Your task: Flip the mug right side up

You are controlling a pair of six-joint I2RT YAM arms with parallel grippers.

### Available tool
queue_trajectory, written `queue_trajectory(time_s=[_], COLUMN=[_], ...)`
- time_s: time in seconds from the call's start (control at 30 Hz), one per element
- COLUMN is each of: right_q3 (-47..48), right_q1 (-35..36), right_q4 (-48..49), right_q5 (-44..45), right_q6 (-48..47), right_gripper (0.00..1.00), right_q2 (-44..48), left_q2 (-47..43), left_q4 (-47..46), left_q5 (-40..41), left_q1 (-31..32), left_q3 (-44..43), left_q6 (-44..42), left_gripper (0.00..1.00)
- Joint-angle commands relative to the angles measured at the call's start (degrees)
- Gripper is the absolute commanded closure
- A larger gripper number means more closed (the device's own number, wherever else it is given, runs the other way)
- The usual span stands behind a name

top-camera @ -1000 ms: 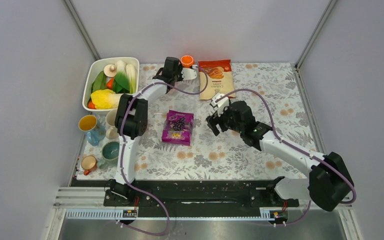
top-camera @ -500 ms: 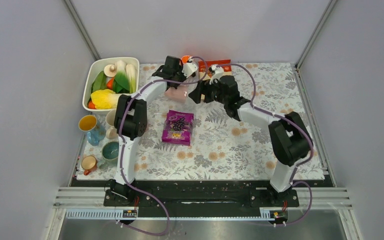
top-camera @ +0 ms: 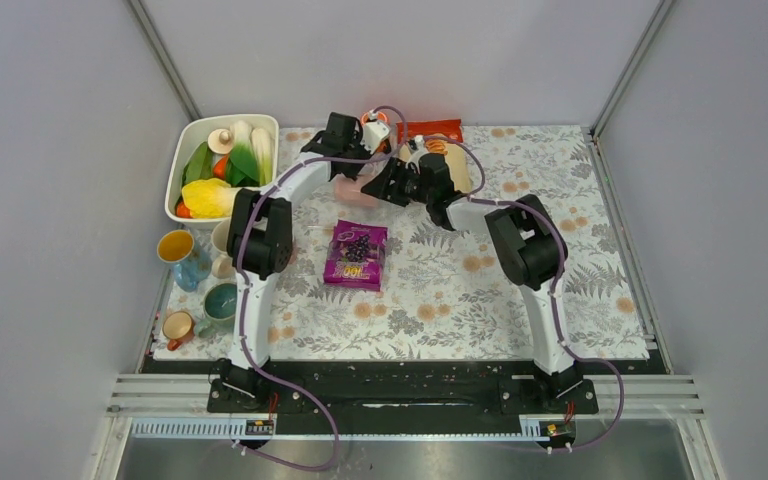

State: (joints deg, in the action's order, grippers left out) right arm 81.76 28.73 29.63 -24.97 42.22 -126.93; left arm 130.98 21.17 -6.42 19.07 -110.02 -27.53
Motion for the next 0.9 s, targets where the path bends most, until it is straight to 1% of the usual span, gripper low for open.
queue_trajectory(time_s=[0.0,0.07,0.1,0.2,0.23,0.3,0.33,0.37,0.4,0.47,0.5,0.53,0.57,0.6,0.63,0.7,0.73,0.8,0.87], right_q3=[6.3,7.7,8.3,8.5,7.8,5.7,4.7,3.8,3.0,2.2,2.1,1.9,1.8,1.4,0.8,-1.2,-3.1,-5.4,-6.6], right_q1=[-0.3,-0.3,-0.3,-0.3,-0.3,-0.3,-0.3,-0.3,-0.2,0.3,0.7,1.3,2.2,3.5,4.8,8.2,9.6,12.3,14.5], right_q4=[4.1,5.2,5.9,8.6,9.4,9.2,8.0,6.6,4.7,-0.8,-4.4,-8.2,-12.0,-17.2,-20.4,-25.5,-26.9,-28.1,-29.1], right_q5=[-3.7,-5.1,-5.9,-7.7,-7.9,-7.2,-6.4,-6.0,-5.5,-4.2,-3.8,-3.1,-1.9,-0.2,1.7,7.7,10.6,16.5,21.9], right_q6=[5.6,6.5,6.8,6.9,6.2,1.1,-0.8,-6.5,-9.6,-22.7,-28.4,-35.4,-42.7,-51.7,-60.3,-76.8,-83.4,-94.4,-100.9], right_gripper=[0.33,0.38,0.44,0.77,0.86,0.98,1.0,1.0,1.0,1.0,1.0,1.0,1.0,1.0,1.0,1.0,1.0,1.0,1.0], right_q2=[-4.1,-5.9,-6.5,-7.3,-6.8,-4.3,-2.5,-0.6,1.7,6.5,8.6,11.0,13.3,16.1,18.2,21.5,22.9,25.2,26.6], left_q2=[-4.4,-4.5,-4.6,-4.9,-5.0,-5.2,-5.4,-5.8,-6.5,-8.3,-9.2,-10.2,-11.2,-12.2,-13.6,-16.3,-17.9,-19.6,-21.6], left_q4=[-3.1,-3.0,-2.8,-2.0,-1.5,0.3,1.7,3.2,4.7,8.1,10.1,12.2,14.2,16.0,17.8,21.0,22.6,26.5,30.1], left_q5=[-3.2,-3.5,-3.5,-4.2,-4.5,-5.3,-6.2,-7.2,-8.2,-11.6,-13.4,-14.8,-16.1,-17.0,-17.5,-17.6,-17.7,-17.1,-14.2], left_q1=[0.8,0.7,0.7,0.7,0.6,0.2,-0.1,-0.6,-1.3,-3.1,-4.0,-4.9,-5.9,-6.4,-6.7,-6.8,-6.7,-5.8,-3.6], left_q3=[-3.4,-3.7,-3.8,-4.6,-5.1,-6.5,-7.3,-8.3,-9.0,-10.7,-11.8,-13.6,-14.8,-15.7,-16.3,-17.1,-17.7,-19.5,-19.5], left_q6=[3.1,3.8,4.2,5.6,6.1,7.5,8.2,9.2,10.4,12.9,13.9,14.8,15.2,15.3,15.0,13.9,13.4,12.5,10.1], left_gripper=[1.0,1.0,1.0,1.0,1.0,1.0,1.0,0.95,0.8,0.59,0.49,0.42,0.36,0.32,0.28,0.23,0.21,0.17,0.14])
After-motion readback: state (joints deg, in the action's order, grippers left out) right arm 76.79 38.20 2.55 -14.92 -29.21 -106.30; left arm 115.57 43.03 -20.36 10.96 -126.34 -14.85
